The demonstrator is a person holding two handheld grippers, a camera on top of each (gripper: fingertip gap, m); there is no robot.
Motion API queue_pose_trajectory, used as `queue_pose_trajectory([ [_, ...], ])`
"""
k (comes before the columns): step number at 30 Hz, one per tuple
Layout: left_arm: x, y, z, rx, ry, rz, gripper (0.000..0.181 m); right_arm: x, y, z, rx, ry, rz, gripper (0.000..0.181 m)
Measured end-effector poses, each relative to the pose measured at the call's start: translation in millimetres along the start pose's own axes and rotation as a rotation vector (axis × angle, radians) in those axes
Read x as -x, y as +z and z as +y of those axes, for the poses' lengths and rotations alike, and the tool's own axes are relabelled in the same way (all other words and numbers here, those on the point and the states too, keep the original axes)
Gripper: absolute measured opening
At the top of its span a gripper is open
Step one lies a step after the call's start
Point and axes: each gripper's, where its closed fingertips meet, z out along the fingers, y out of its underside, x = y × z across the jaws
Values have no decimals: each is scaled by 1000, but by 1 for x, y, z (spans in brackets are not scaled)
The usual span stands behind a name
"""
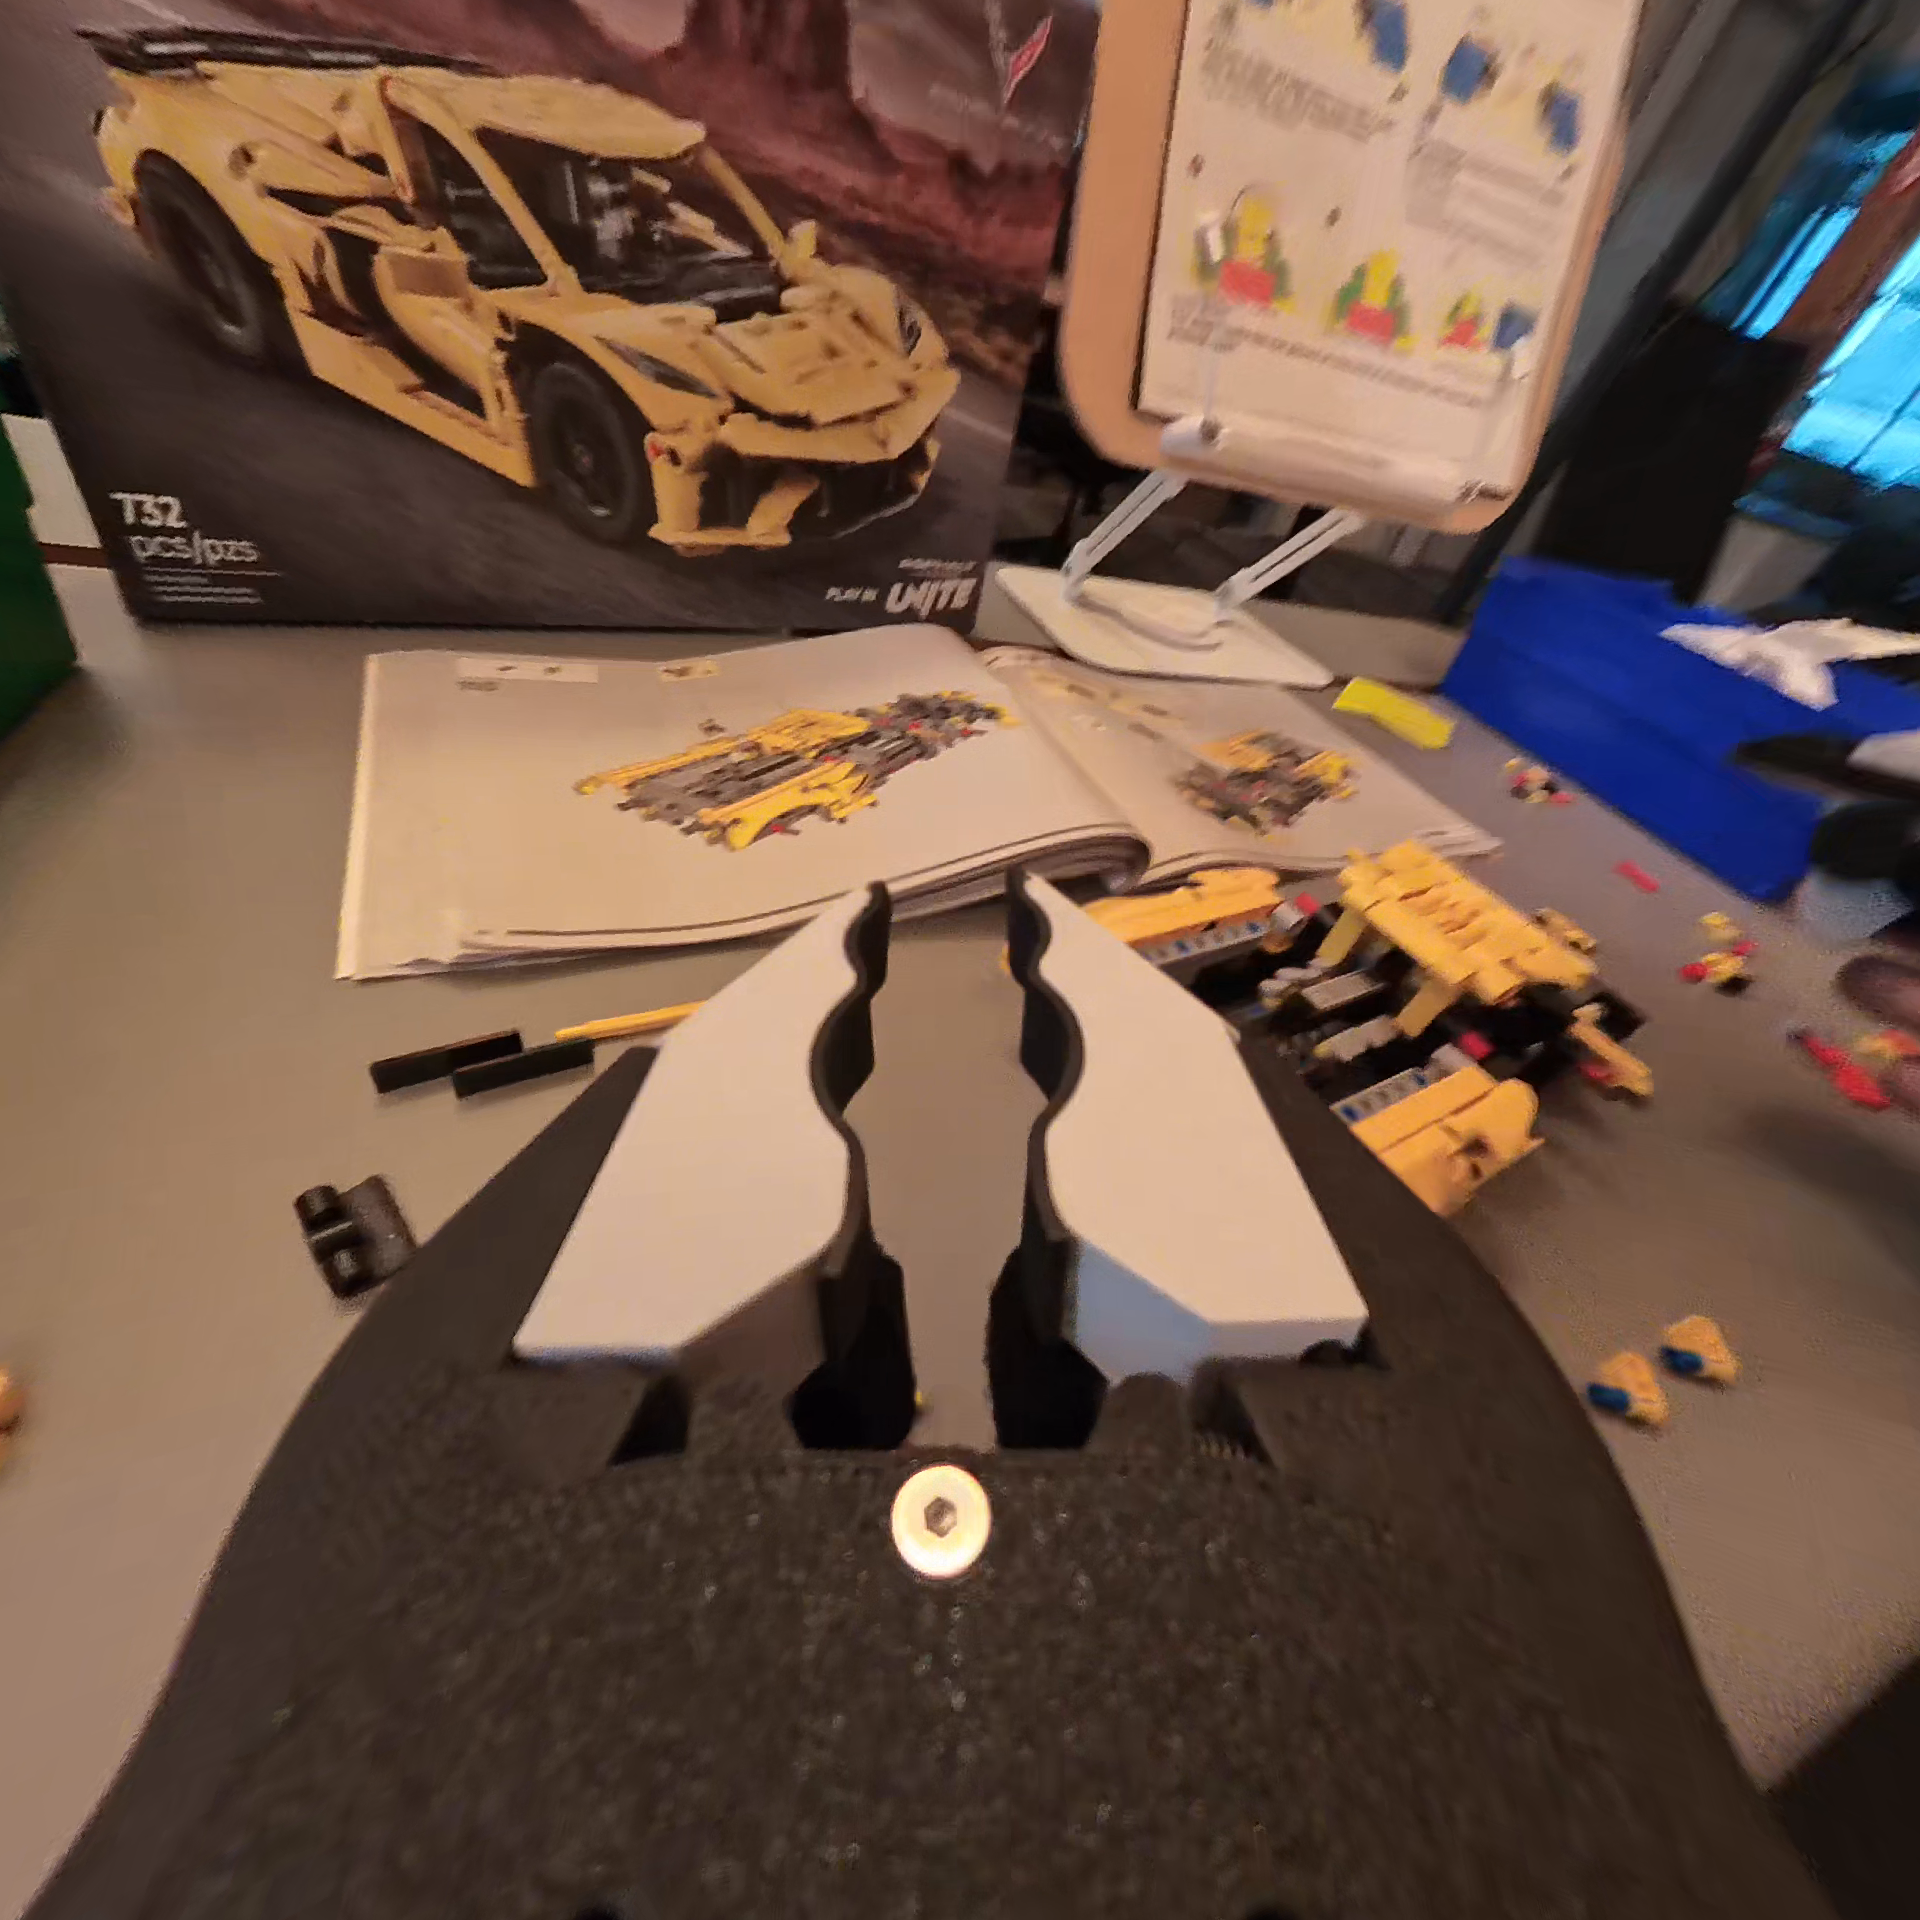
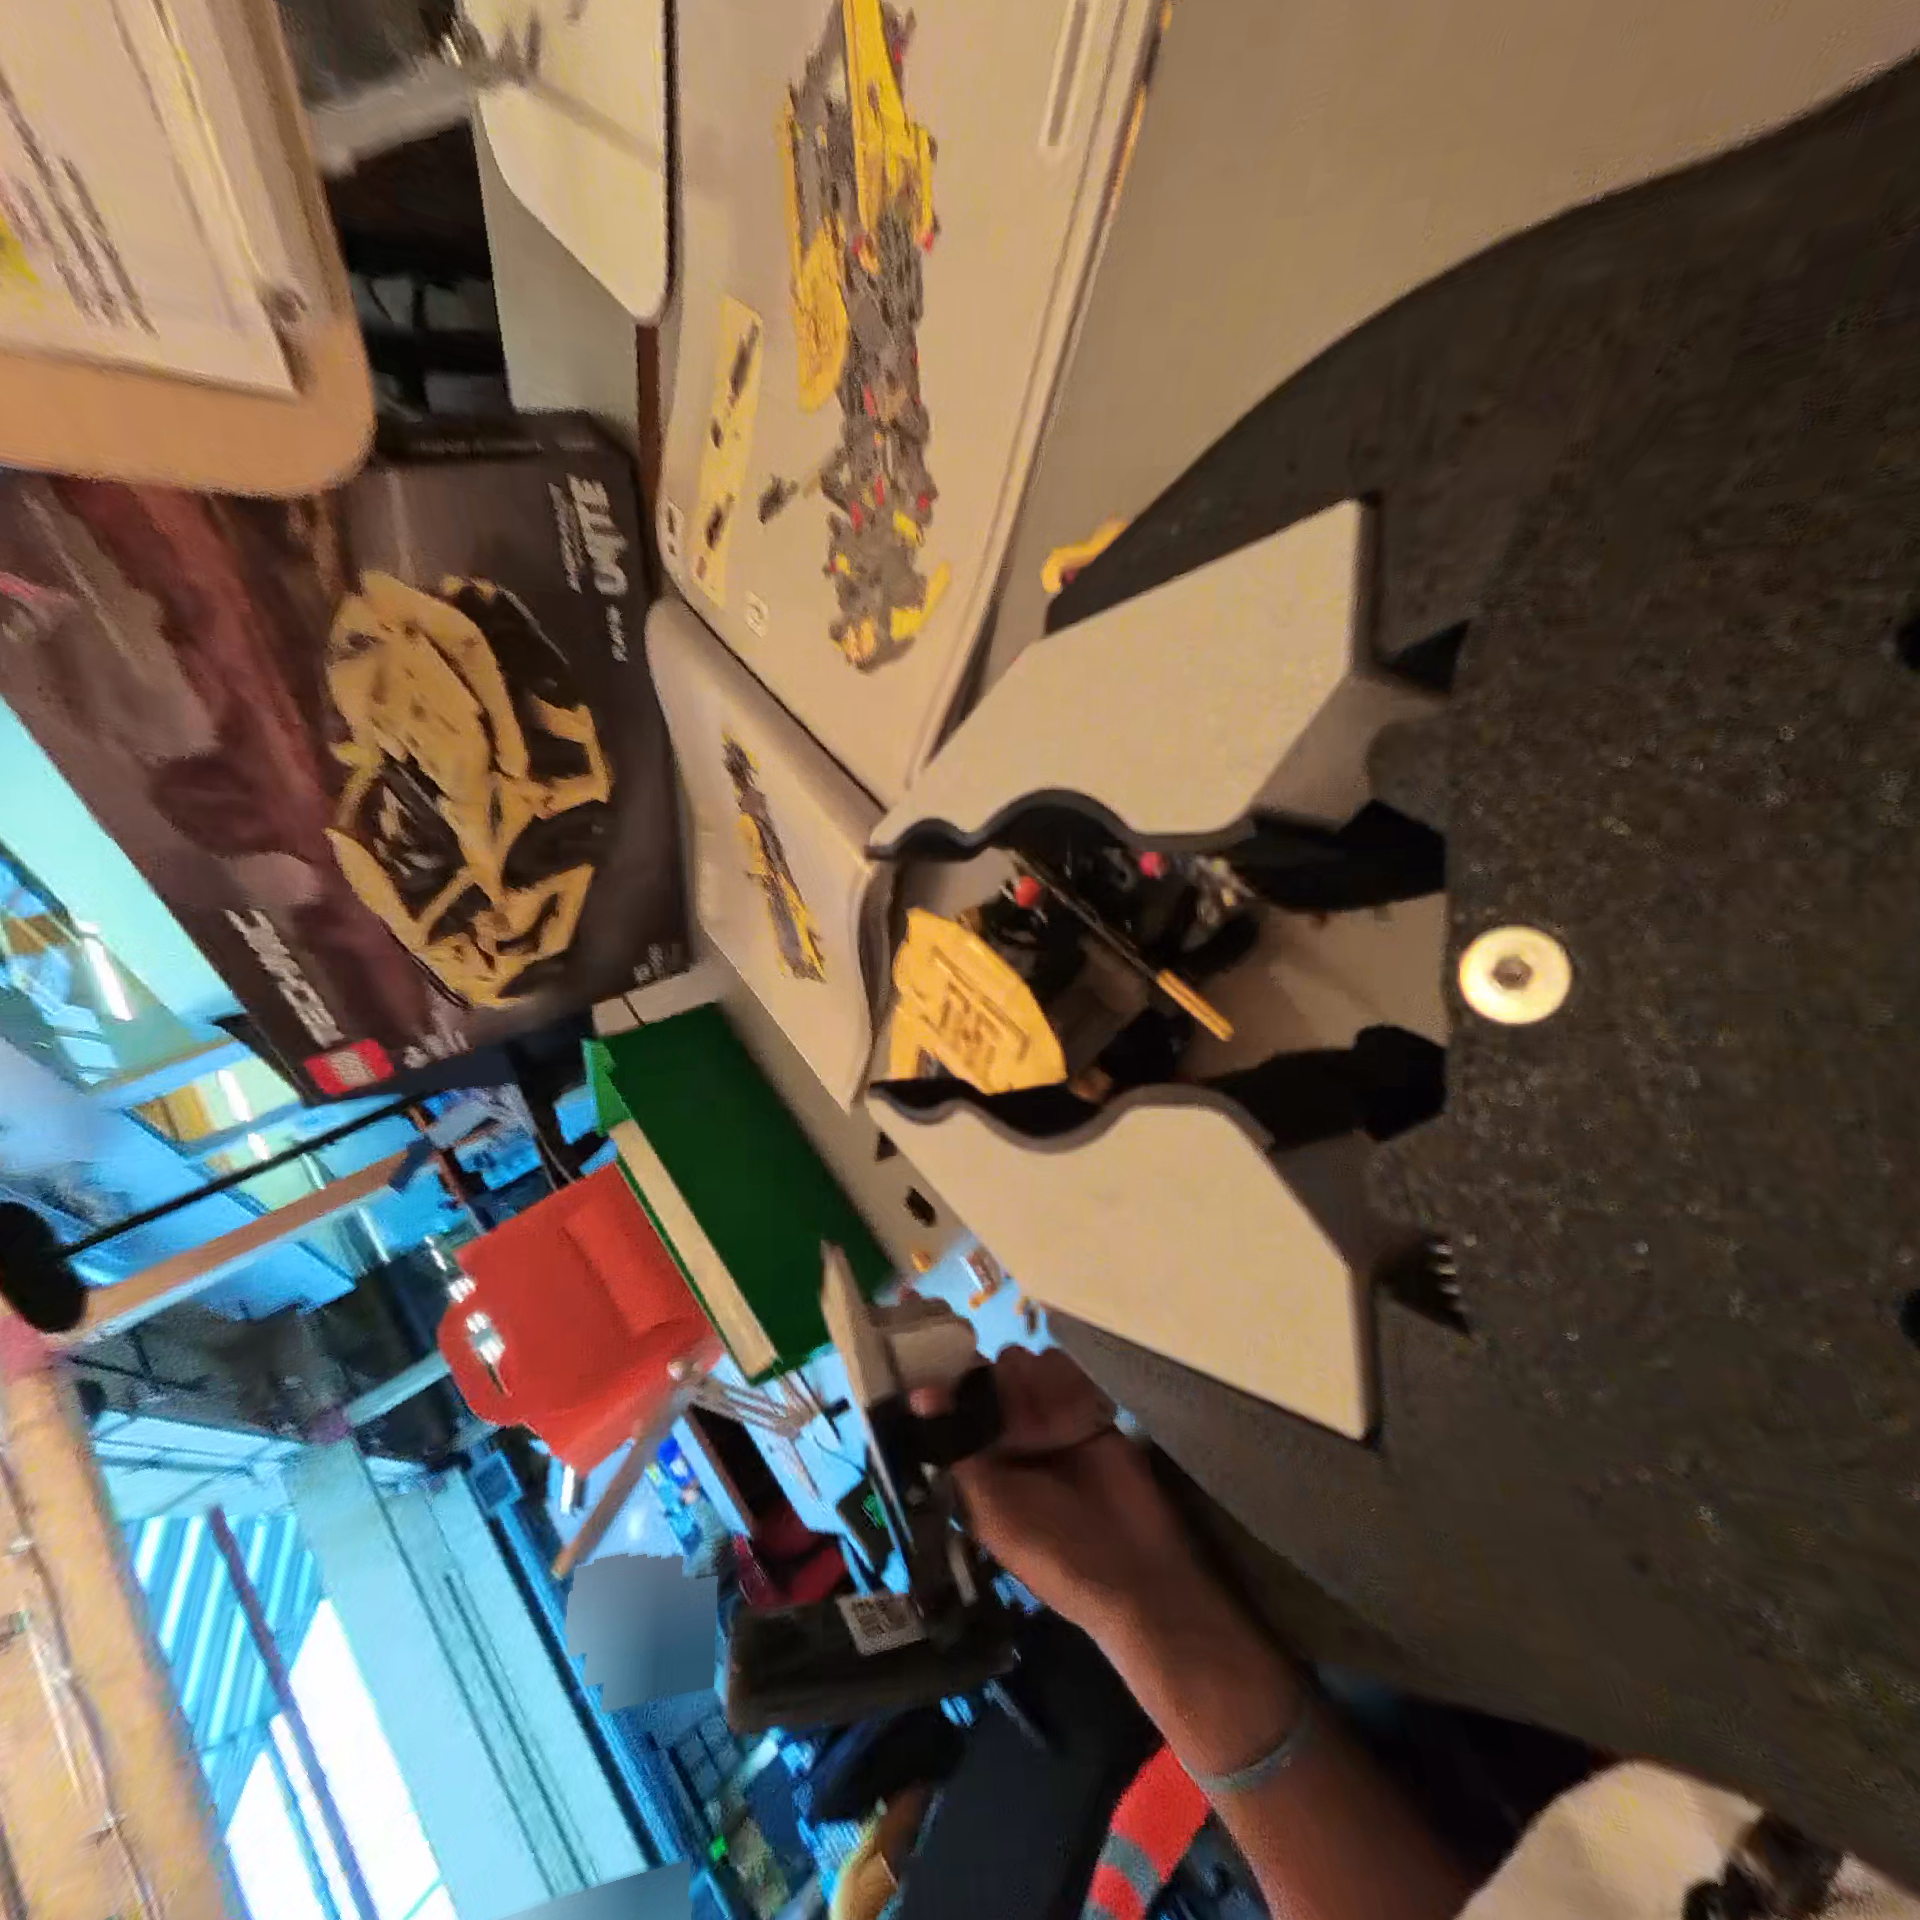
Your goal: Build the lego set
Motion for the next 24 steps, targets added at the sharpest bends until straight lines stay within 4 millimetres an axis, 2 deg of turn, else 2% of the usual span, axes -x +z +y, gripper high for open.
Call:
queue_pose_trajectory([
  [3,-8,6,11,57,48,13,21,-26,-9,-11,-56,-21,69,34],
  [5,-16,9,15,76,43,50,21,-32,-12,-14,-90,29,71,34],
  [8,-16,11,18,91,27,61,21,-32,-11,-13,-100,75,46,32],
  [14,-5,14,23,115,-52,49,21,-32,-4,0,-24,-66,102,28],
  [24,-5,16,24,120,-24,39,21,-23,5,14,52,-128,88,25],
])
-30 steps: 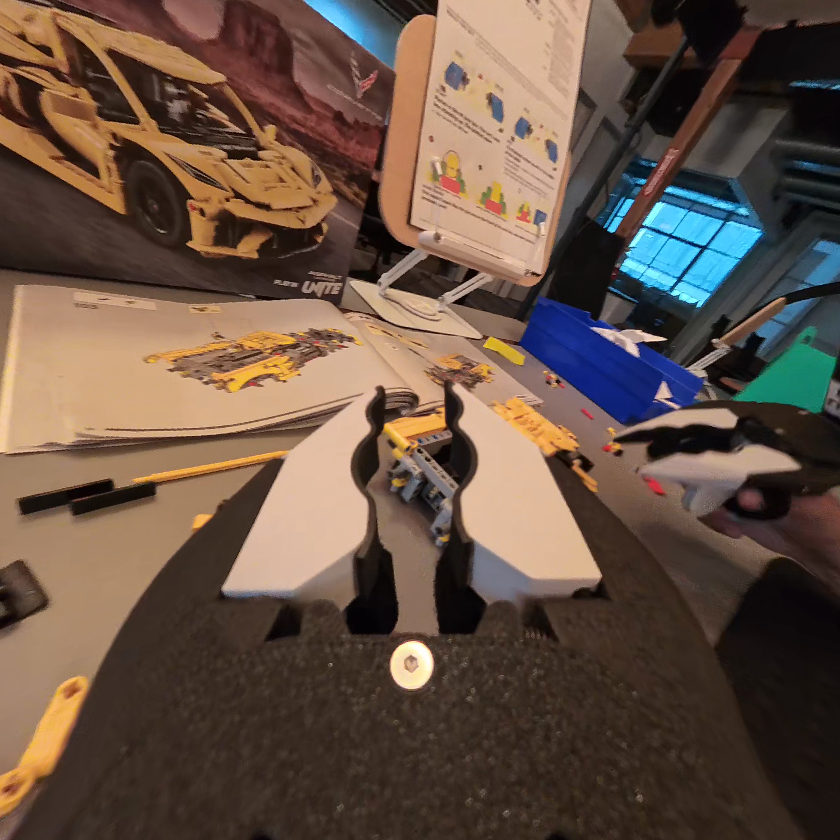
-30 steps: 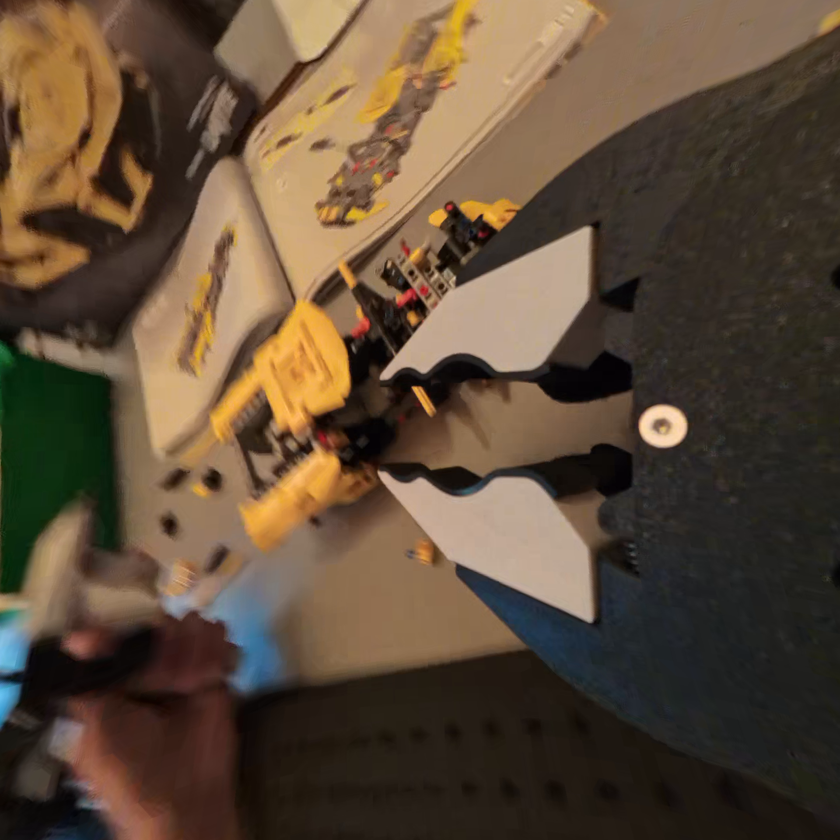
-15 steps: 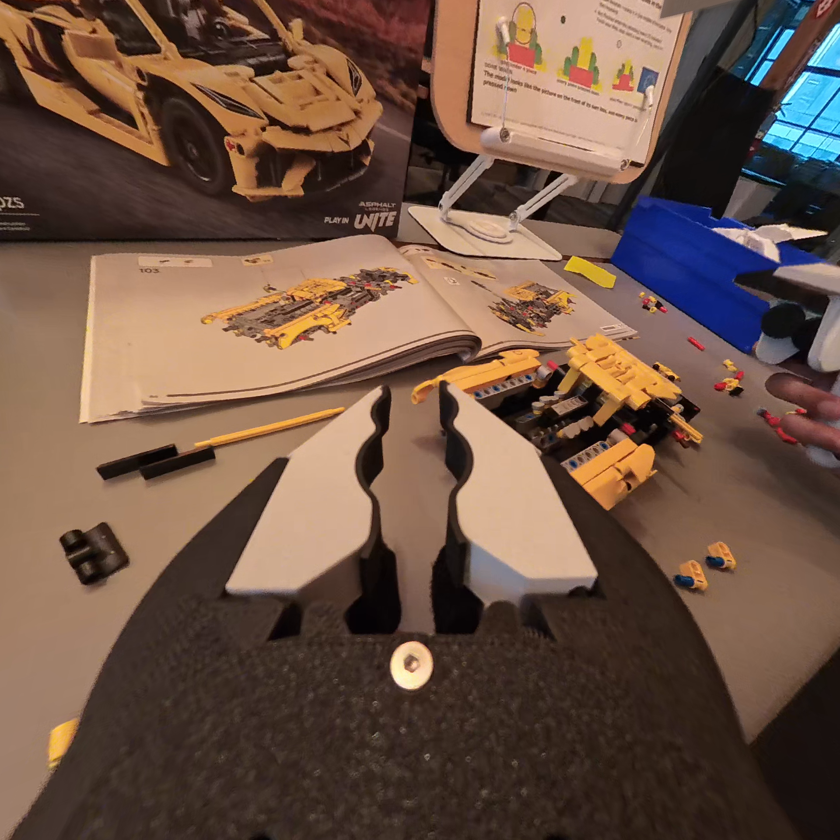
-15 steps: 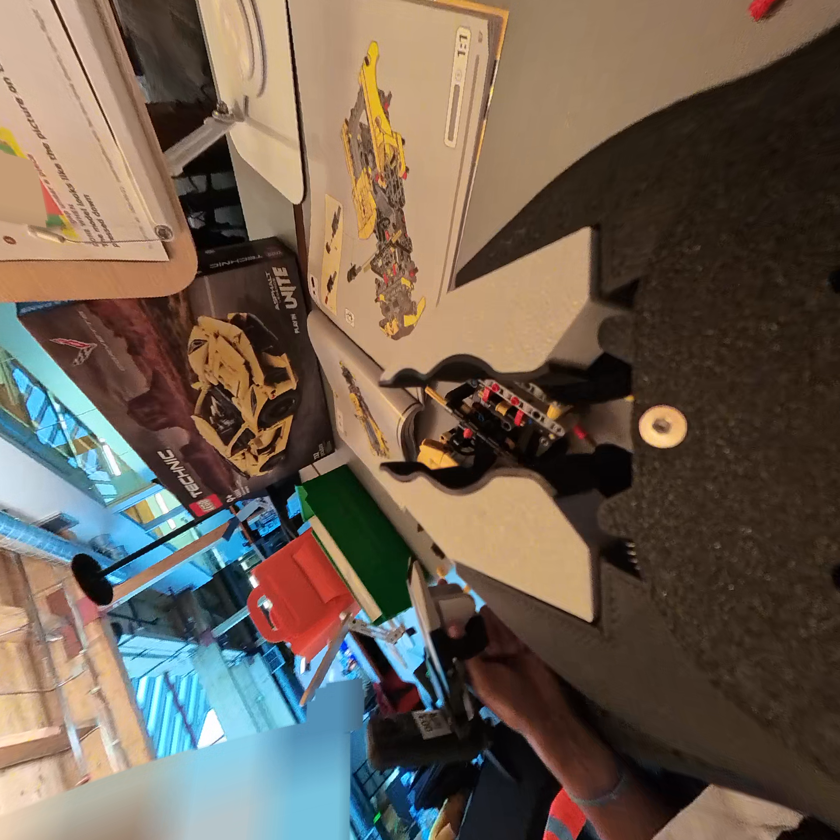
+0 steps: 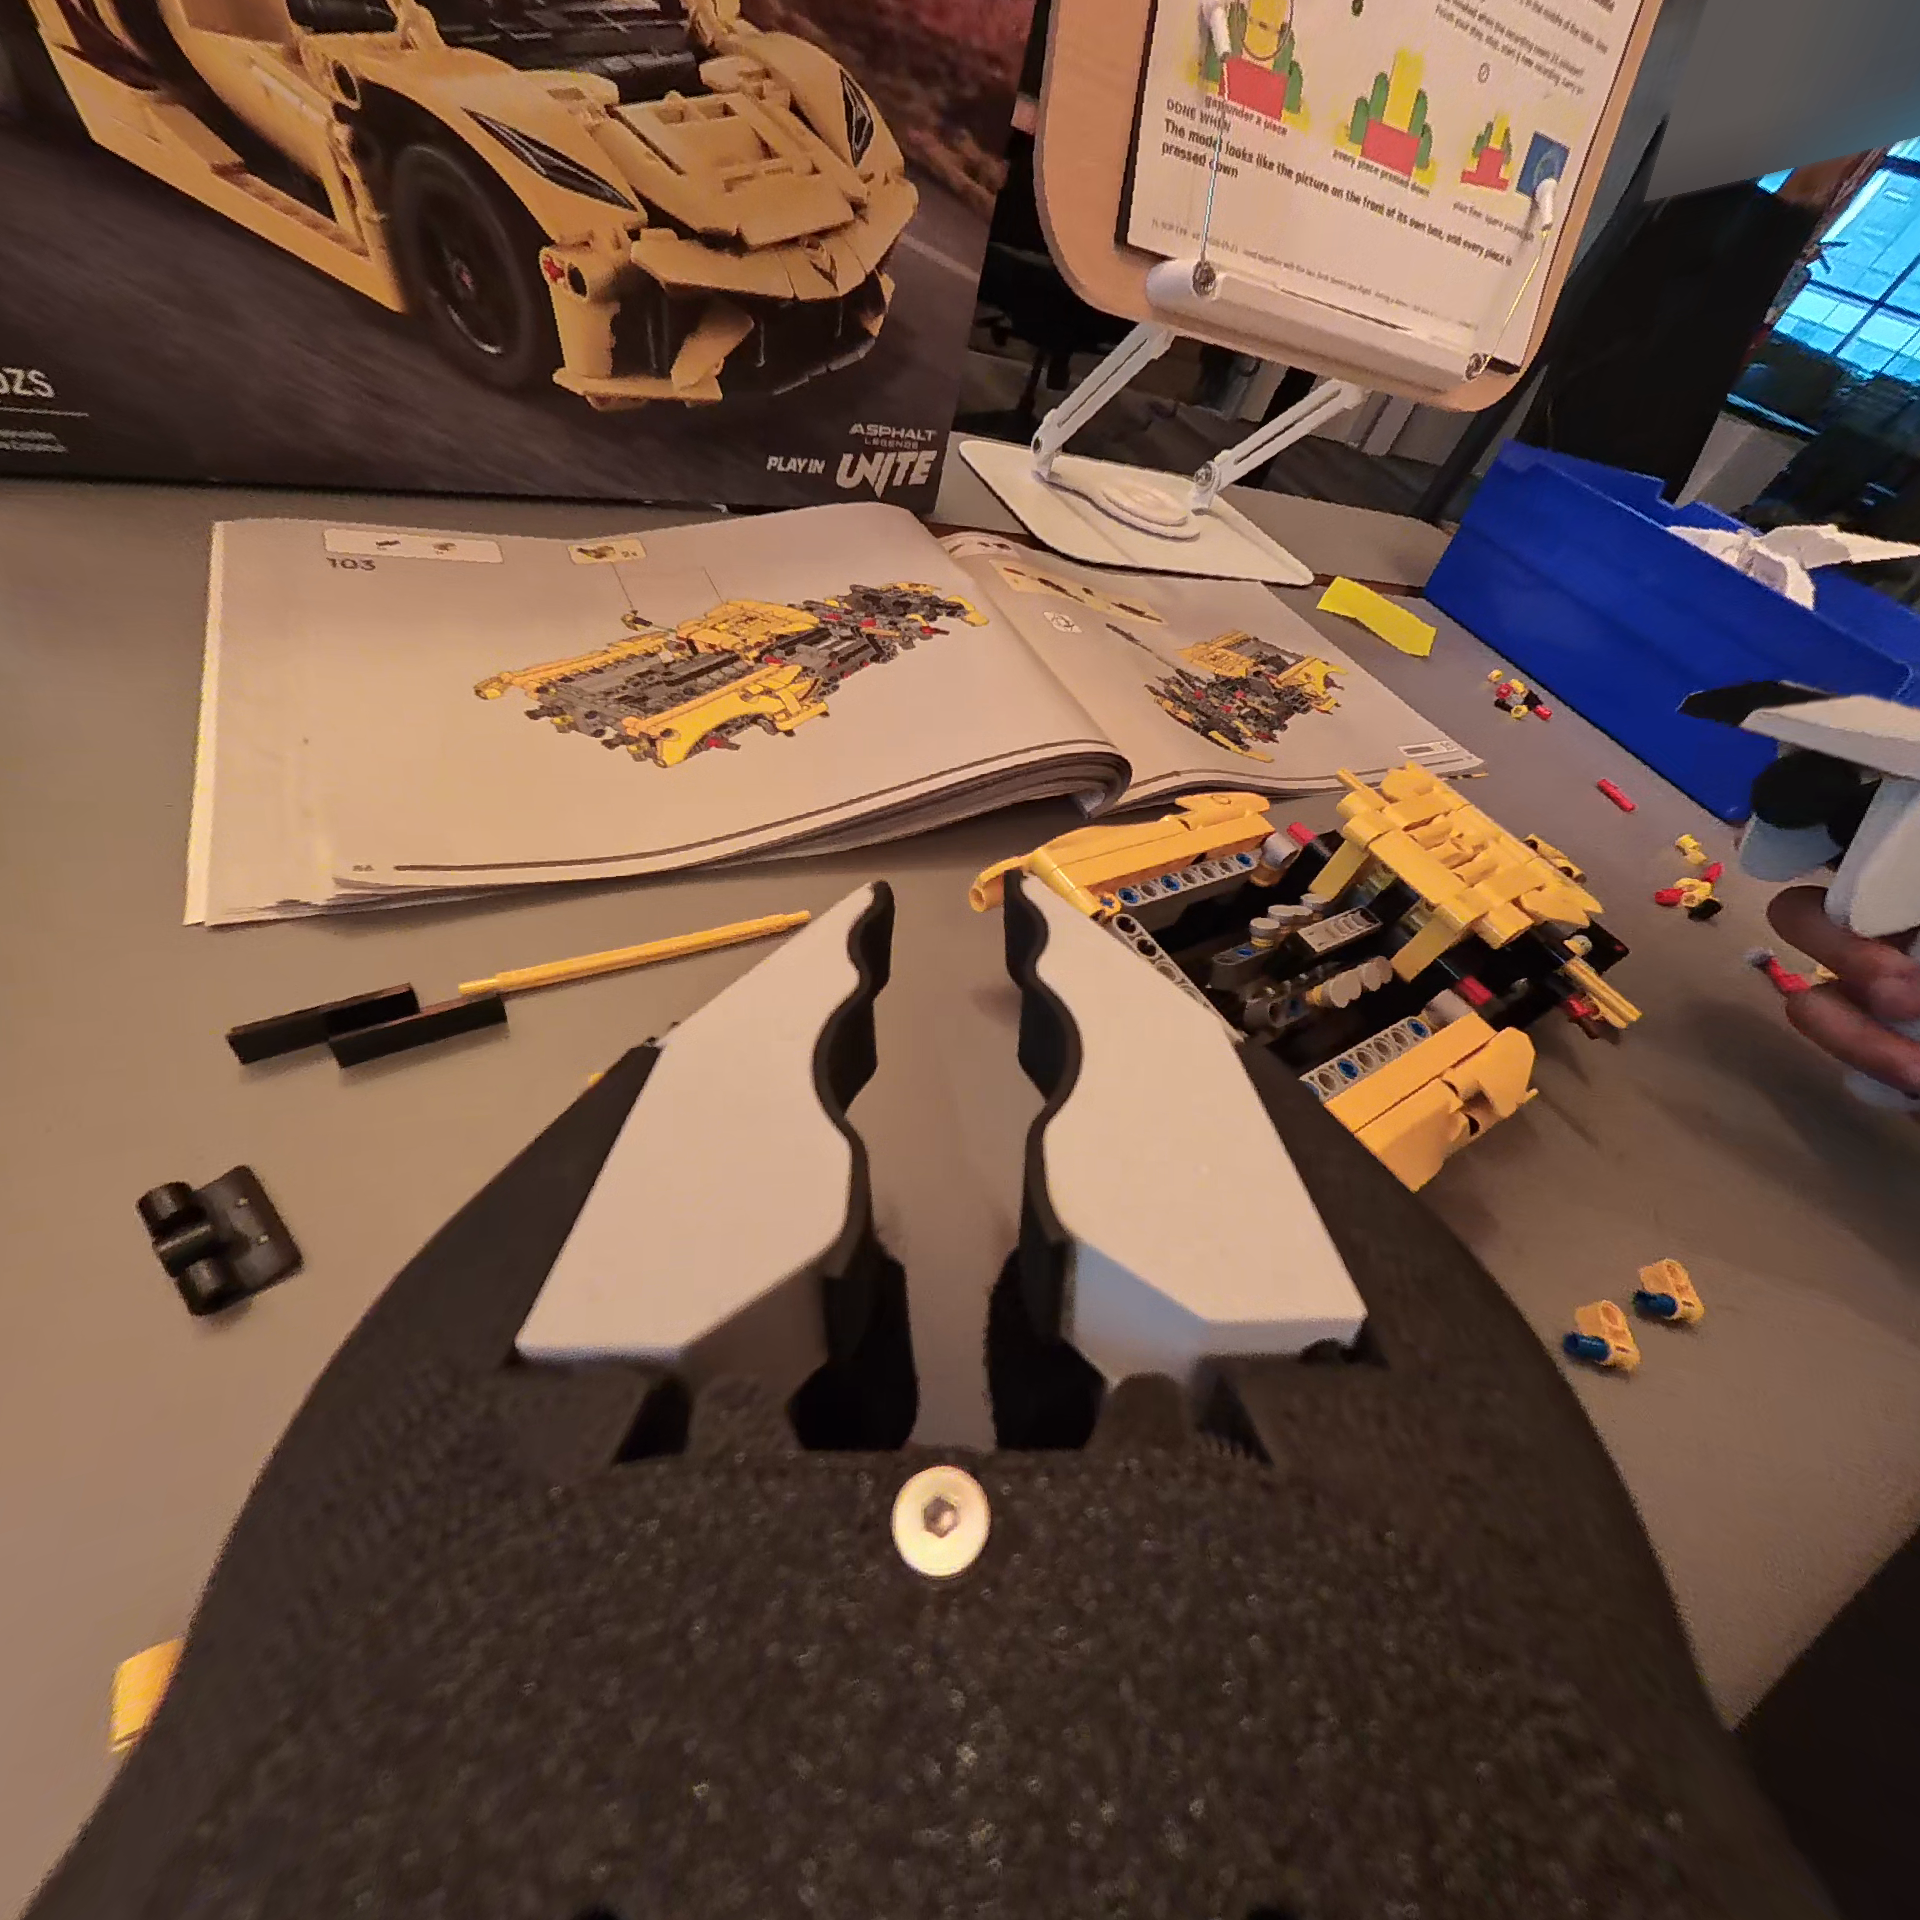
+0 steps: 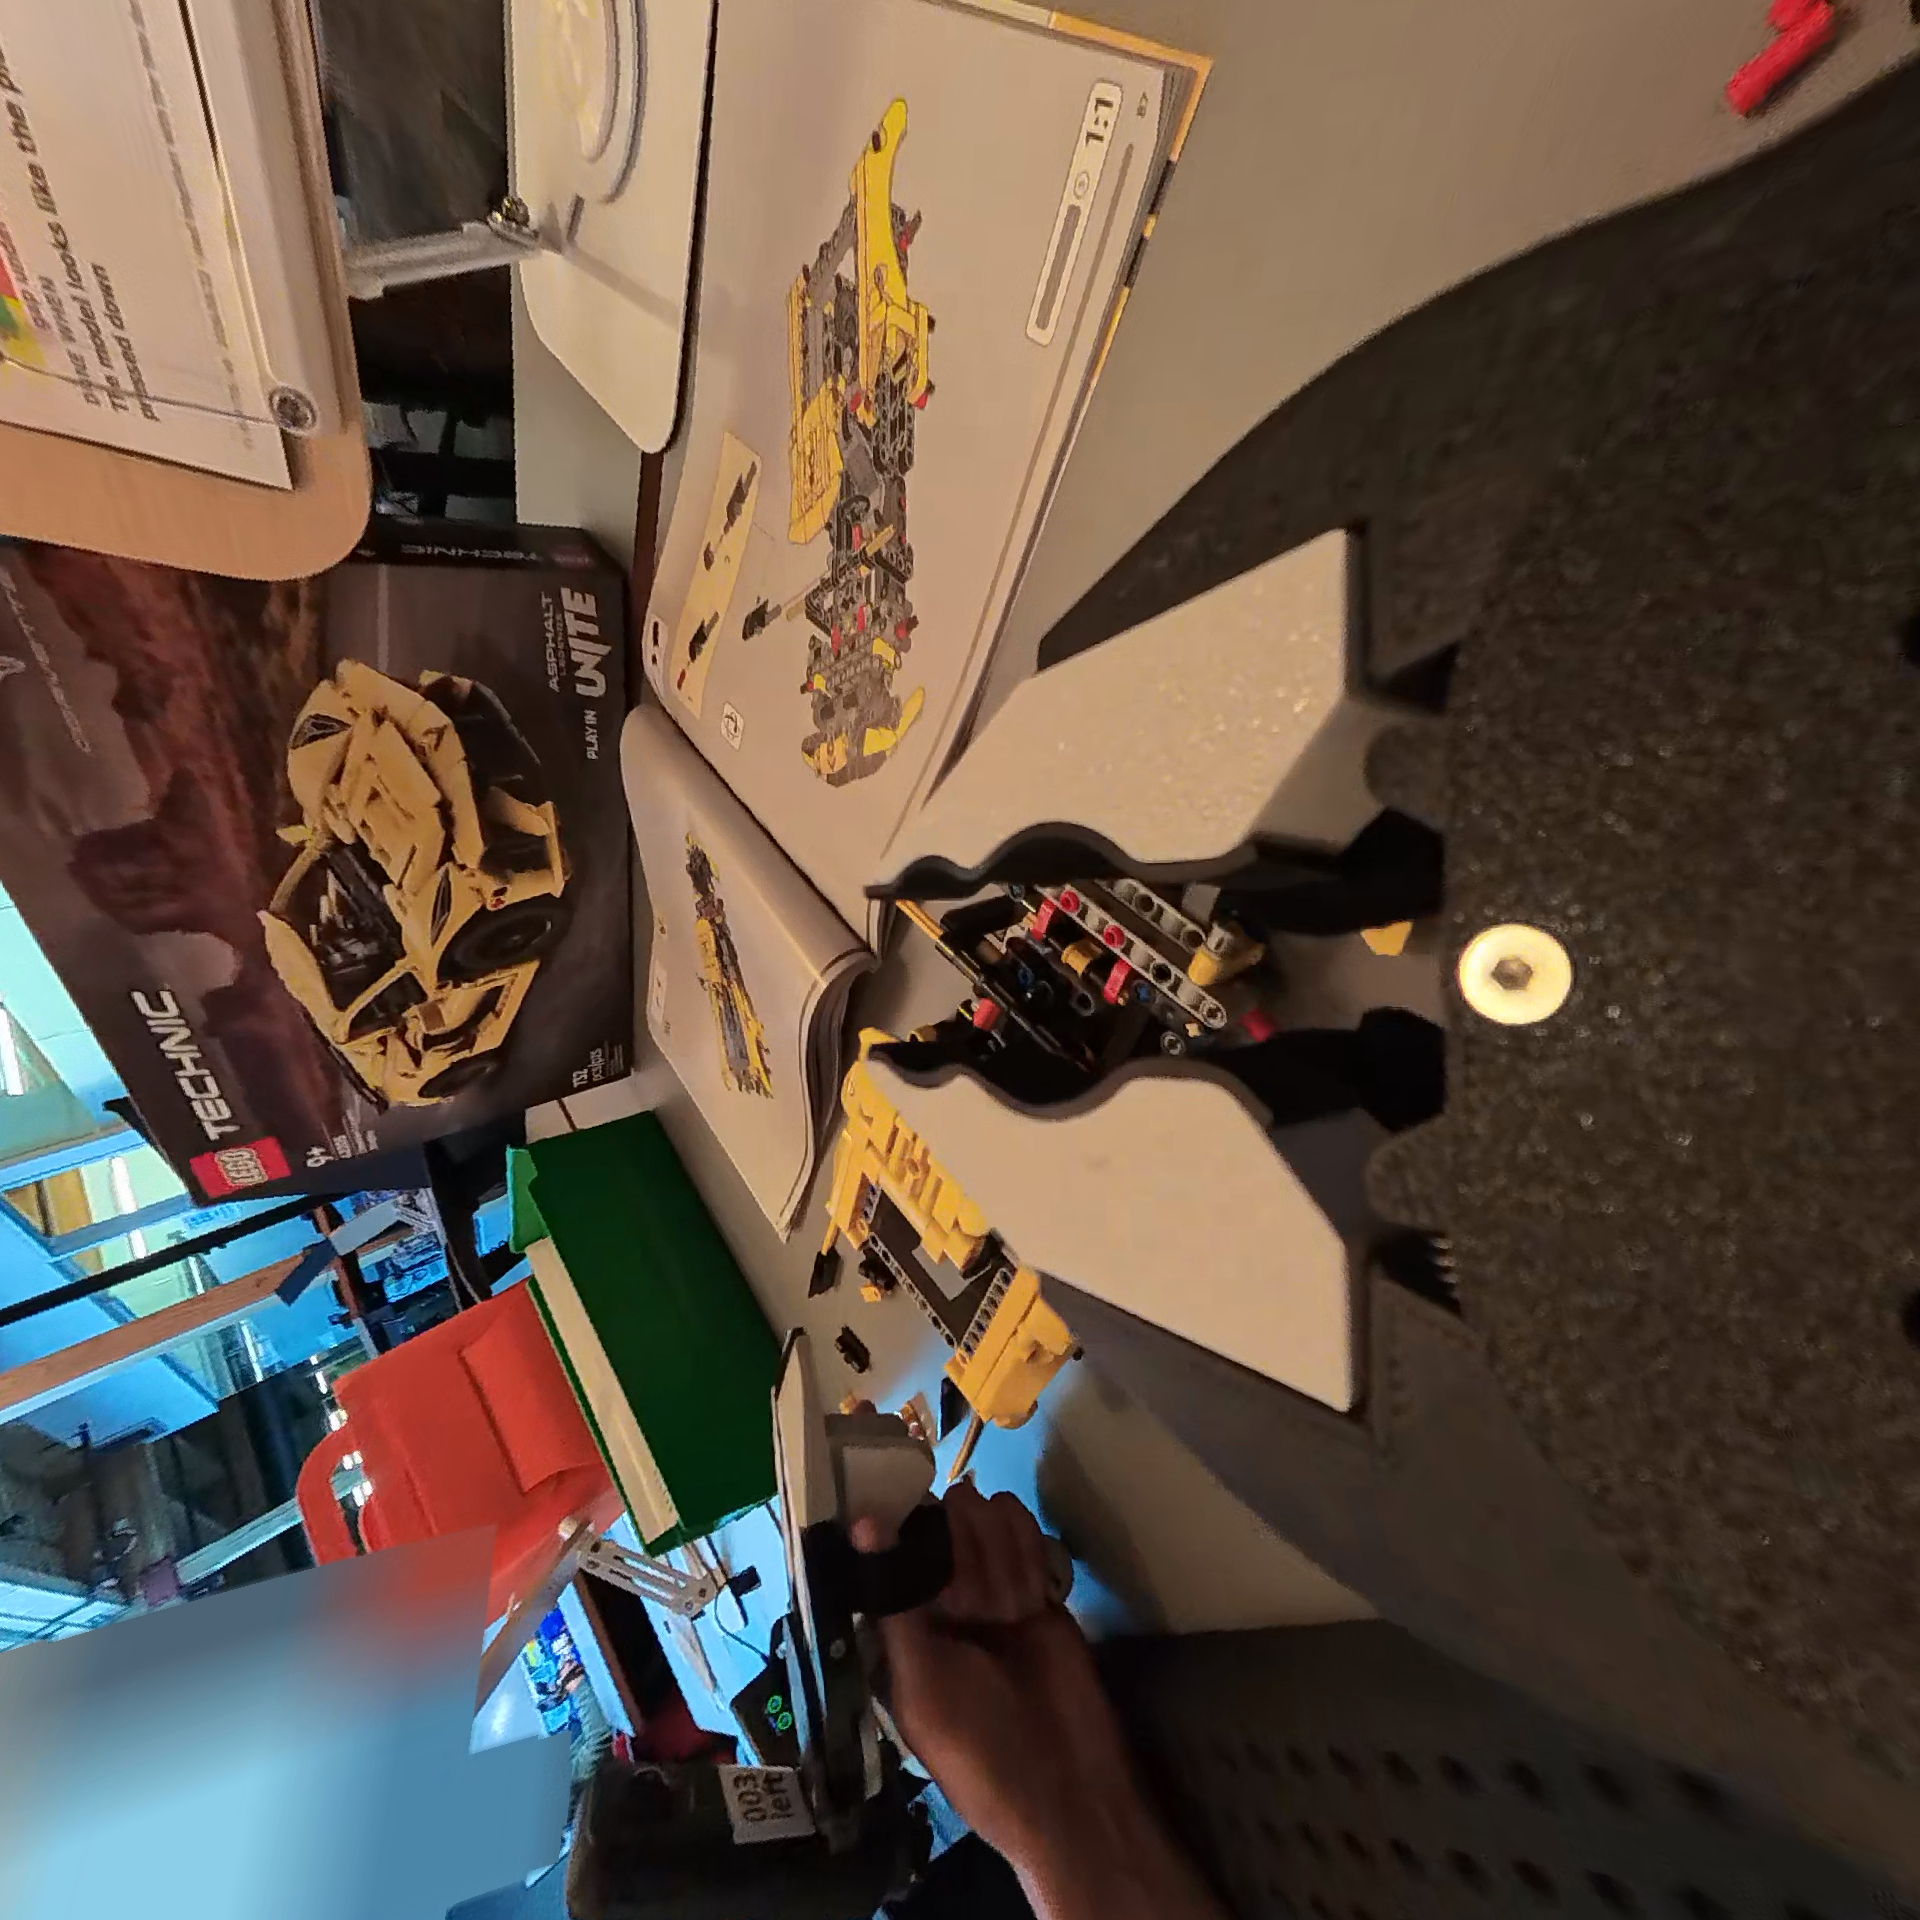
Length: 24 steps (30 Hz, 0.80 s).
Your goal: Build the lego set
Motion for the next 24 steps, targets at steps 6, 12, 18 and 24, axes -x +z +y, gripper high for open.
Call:
queue_pose_trajectory([
  [6,-7,-2,-4,-19,88,-13,20,15,0,0,18,-75,-16,25],
  [12,-10,-2,-5,-20,171,-38,19,41,-5,5,54,-137,-68,25],
  [18,-14,-1,-3,-9,247,-50,18,75,1,41,206,-253,-183,25],
  [24,-22,-2,-3,-22,293,-34,18,128,-10,95,389,-513,-441,25],
])
